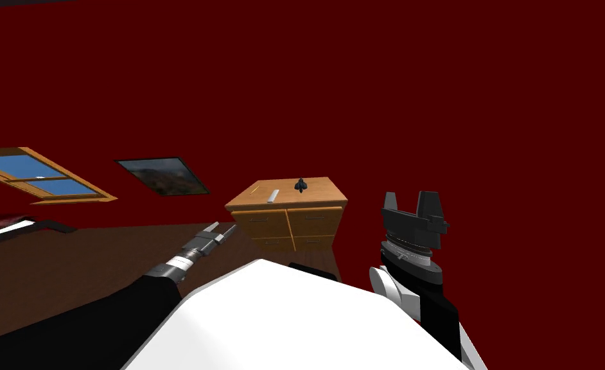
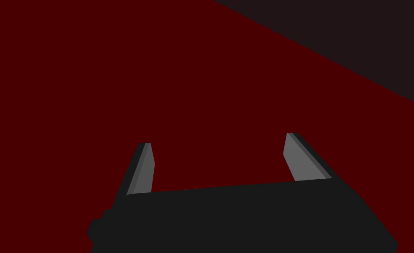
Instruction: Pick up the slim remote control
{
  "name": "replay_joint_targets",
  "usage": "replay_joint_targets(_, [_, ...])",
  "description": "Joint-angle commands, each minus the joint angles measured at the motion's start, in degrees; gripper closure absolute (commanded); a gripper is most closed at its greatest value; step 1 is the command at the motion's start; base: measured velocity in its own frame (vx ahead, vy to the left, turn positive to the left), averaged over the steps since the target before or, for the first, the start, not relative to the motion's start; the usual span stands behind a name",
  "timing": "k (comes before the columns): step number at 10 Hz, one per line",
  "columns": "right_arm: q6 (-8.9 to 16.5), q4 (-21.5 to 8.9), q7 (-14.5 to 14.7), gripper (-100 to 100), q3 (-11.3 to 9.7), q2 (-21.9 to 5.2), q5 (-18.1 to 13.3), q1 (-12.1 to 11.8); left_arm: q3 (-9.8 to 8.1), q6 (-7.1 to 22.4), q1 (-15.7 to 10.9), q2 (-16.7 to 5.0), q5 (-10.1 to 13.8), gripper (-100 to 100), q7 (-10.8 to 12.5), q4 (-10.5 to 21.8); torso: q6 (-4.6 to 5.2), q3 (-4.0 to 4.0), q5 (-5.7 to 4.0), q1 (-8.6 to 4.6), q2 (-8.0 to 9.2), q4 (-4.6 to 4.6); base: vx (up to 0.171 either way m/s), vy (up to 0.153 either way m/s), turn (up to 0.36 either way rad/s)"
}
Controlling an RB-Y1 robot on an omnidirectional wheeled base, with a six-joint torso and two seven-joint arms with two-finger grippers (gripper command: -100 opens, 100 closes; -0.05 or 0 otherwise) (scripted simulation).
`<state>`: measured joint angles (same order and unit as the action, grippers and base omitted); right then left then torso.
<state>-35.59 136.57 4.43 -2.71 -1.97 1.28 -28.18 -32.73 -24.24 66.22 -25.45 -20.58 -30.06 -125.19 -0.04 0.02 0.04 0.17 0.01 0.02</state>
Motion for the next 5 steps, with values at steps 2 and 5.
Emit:
replay_joint_targets(2, [0.0, 0.0, 0.0, 0, 0.0, 0.0, 0.0, 0.0, -2.65, -0.4, 3.7, -2.0, -2.2, -100, -2.6, 0.4, 0.06, -0.01, -0.01, 0.00, -0.01, -0.01, -0.009, 0.015, -0.279])
replay_joint_targets(5, [0.0, 0.0, 0.0, 0, 0.0, 0.0, 0.0, 0.0, -7.23, -1.2, 8.8, -5.9, -5.9, -100, -7.0, 1.4, -0.01, -0.03, 0.00, 0.02, -0.05, -0.01, -0.005, 0.021, -0.312])
